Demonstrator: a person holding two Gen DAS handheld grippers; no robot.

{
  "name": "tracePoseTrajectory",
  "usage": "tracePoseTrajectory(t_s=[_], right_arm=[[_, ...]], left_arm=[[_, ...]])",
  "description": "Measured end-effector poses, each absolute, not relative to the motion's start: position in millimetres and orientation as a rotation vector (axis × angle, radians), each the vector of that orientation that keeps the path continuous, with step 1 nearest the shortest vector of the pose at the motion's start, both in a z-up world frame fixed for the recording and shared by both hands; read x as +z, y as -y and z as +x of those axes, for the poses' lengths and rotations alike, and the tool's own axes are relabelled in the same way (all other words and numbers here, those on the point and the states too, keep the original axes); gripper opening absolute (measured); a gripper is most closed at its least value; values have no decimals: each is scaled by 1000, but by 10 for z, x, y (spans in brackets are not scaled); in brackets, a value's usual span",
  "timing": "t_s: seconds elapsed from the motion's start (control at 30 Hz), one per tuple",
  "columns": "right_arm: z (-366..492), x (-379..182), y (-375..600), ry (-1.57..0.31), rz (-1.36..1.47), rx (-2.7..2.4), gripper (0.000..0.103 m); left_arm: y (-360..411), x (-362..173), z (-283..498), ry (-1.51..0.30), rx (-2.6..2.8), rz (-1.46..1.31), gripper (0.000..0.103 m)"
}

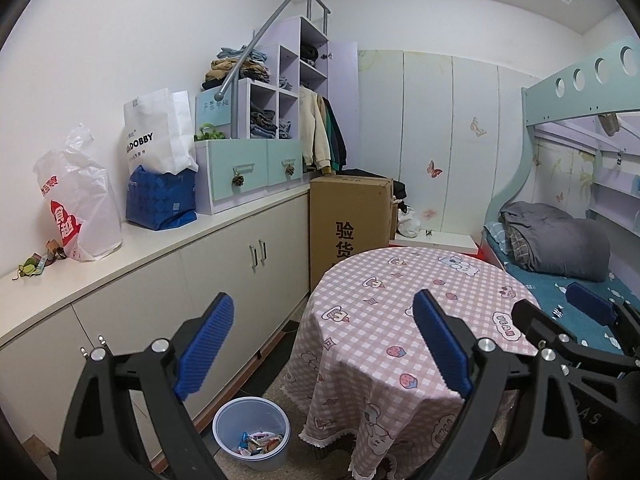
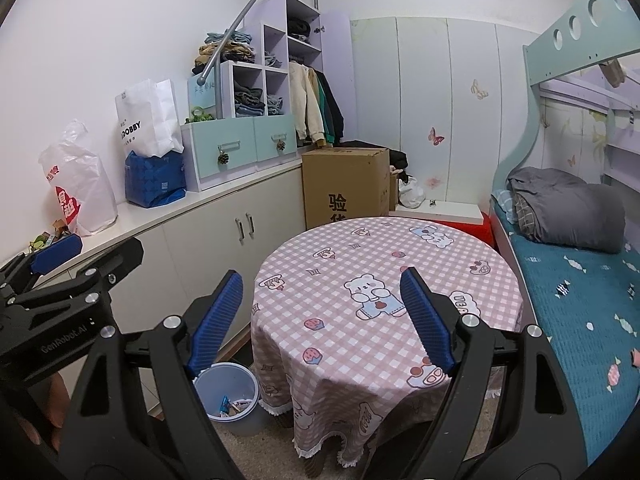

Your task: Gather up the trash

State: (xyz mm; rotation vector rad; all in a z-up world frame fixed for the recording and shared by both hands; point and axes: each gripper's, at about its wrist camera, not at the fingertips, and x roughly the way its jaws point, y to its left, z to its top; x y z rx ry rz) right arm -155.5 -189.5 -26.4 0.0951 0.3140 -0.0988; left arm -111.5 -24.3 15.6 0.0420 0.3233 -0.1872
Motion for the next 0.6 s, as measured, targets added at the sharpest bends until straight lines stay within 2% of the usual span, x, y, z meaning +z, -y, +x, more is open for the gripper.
tracePoseTrajectory(t_s=[0.6], right_arm=[[-1557,-265,1886,-315,96,-100,80]], left_arm=[[261,116,-1121,-327,-190,51,89]])
